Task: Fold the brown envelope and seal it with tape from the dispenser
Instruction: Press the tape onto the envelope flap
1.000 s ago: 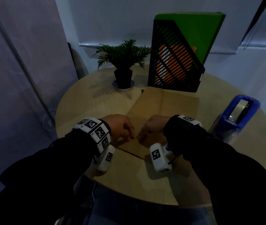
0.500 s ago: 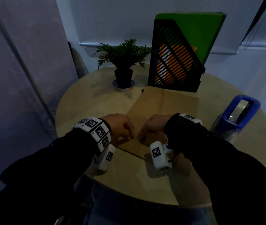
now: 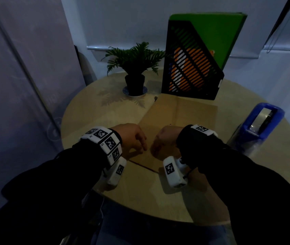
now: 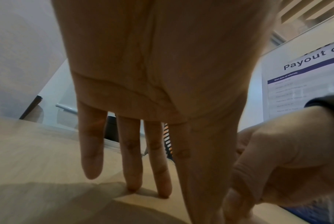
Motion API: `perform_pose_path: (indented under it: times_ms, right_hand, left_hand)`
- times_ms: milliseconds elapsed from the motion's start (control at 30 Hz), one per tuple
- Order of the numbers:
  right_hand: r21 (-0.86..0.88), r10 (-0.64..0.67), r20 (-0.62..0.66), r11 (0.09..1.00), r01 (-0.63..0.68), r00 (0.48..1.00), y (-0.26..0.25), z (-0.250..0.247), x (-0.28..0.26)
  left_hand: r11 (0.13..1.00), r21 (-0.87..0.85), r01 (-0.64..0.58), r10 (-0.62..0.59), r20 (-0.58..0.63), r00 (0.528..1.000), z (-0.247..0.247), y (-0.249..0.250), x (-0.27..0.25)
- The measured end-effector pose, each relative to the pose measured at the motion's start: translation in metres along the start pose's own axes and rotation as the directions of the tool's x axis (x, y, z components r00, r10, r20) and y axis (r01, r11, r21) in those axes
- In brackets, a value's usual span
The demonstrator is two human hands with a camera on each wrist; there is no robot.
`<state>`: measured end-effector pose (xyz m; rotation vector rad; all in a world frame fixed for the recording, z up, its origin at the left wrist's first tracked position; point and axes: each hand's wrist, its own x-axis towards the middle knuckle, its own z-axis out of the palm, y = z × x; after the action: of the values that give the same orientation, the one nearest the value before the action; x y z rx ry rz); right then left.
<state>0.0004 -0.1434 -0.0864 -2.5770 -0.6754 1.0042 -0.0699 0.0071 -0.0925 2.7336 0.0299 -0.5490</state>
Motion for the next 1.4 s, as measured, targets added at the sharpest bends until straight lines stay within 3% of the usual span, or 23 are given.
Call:
perform_pose_path:
  times_ms: [433, 1000, 1100, 1233, 1400]
  right_hand:
    - [-0.044, -0.037, -0.017, 0.998, 0.036, 0.999, -0.005, 0.004, -0.010]
    - [-0.089, -0.051, -0.040, 0.995, 0.047, 0.998, -0.005, 0.006, -0.012]
    - [-0.085, -0.046, -0.038, 0.995, 0.042, 0.998, -0.005, 0.007, -0.011]
    - [-0.122, -0.048, -0.019, 0.992, 0.046, 0.999, -0.007, 0.005, -0.008]
    - [-0.259, -0.028, 0.004, 0.966, 0.028, 1.000, -0.008, 0.005, 0.004]
  left_hand:
    - [0.992, 0.007, 0.124, -0.124, -0.059, 0.991, 0.001, 0.011, 0.006]
    - [0.970, 0.004, 0.243, -0.243, 0.011, 0.970, -0.003, 0.037, 0.007]
    - [0.971, -0.021, 0.237, -0.237, -0.013, 0.971, -0.001, 0.035, 0.008]
    - [0.977, 0.100, 0.190, -0.180, -0.102, 0.978, 0.004, 0.030, 0.006]
    - [0.978, 0.109, 0.175, -0.169, -0.064, 0.984, 0.002, 0.027, 0.006]
